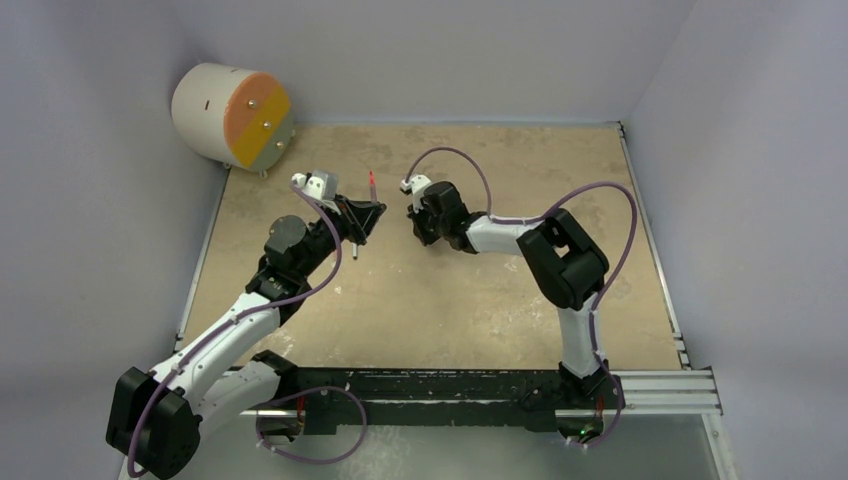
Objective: Insert the pens into the pen caps
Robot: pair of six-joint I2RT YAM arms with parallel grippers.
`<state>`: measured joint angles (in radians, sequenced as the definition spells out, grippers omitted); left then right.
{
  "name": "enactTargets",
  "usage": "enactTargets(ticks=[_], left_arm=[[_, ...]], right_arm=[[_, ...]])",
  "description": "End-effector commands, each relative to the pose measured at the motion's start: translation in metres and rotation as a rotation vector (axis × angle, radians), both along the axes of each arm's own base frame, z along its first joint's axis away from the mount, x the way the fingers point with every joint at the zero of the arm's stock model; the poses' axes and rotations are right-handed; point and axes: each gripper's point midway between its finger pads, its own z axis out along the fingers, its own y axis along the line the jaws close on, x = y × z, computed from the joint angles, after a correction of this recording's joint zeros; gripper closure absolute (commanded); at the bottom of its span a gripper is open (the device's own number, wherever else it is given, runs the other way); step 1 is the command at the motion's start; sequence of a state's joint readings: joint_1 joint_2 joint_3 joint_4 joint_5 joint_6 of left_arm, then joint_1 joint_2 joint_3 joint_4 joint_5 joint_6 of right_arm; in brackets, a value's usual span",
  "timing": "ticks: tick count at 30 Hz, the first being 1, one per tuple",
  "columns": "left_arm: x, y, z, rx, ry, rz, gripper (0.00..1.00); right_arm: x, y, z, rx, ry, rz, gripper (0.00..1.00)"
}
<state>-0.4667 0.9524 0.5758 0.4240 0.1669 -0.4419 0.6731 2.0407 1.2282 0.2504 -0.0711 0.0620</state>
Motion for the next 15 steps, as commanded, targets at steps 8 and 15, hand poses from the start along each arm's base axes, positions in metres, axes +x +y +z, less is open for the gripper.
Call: enactTargets(ticks=[8, 15], left_arm=[[-0.002, 0.002, 0.015, -0.020, -0.043, 0.003, 1.00], [-0.002, 0.001, 0.015, -0.022, -0.043, 0.000, 1.00]], right_arm=[[-0.025, -0.021, -0.006, -0.007, 0.057, -0.053, 1.00], [-0.042, -0.041, 0.004, -0.006, 0.064, -0.108, 1.00]])
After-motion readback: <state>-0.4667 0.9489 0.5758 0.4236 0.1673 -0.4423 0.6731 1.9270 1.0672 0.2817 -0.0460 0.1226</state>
